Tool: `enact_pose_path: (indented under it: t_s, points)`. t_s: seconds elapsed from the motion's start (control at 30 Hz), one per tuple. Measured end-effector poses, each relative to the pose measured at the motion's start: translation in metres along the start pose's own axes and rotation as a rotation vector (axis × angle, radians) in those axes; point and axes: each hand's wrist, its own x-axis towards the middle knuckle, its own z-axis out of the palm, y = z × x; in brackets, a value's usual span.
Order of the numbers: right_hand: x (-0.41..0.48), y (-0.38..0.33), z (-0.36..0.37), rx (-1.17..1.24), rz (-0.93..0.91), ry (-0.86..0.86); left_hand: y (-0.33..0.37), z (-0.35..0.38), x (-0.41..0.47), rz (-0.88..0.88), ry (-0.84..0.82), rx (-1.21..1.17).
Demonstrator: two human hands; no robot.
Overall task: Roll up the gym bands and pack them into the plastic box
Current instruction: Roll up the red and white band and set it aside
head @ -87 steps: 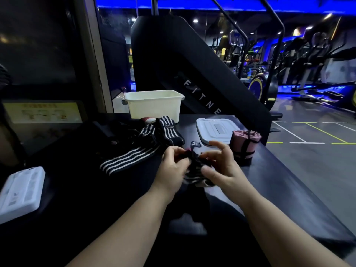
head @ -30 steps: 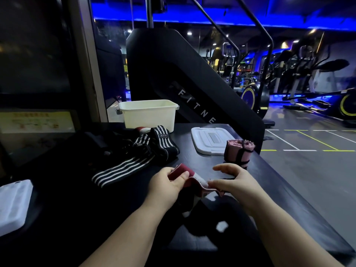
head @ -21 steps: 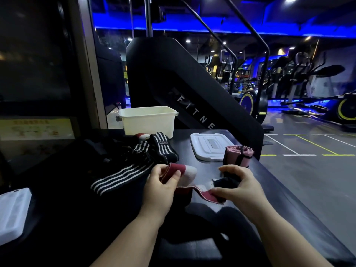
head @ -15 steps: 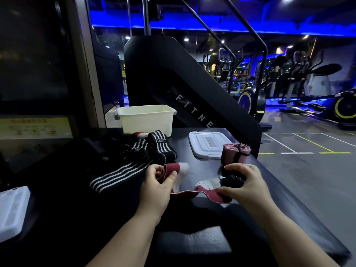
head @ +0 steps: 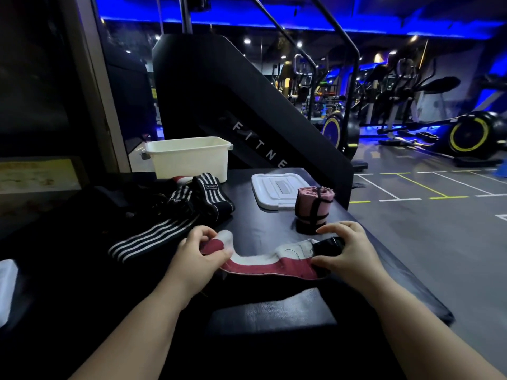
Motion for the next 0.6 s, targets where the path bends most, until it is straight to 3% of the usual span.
enact_pose_path:
  t_s: [0.2,0.3,0.4,0.6]
  points:
    - [-0.006,0.008,-0.014,-0.024,0.048,-0.039,0.002,0.004,-0.003,-0.015,-0.181,-0.210]
    - [-0.007,0.018,-0.022,-0.043,0.078,-0.038,0.003,0.004,0.000,-0.001,-0.308,-0.188]
    - [-0.005,0.028,-0.032,-0.064,0.103,-0.048,0.006,0.010,0.002,0.048,-0.354,-0.026]
    - [0.003,0.046,-0.043,-0.245,0.133,-0.113,0.013,0.034,0.002,0.202,-0.263,0.488]
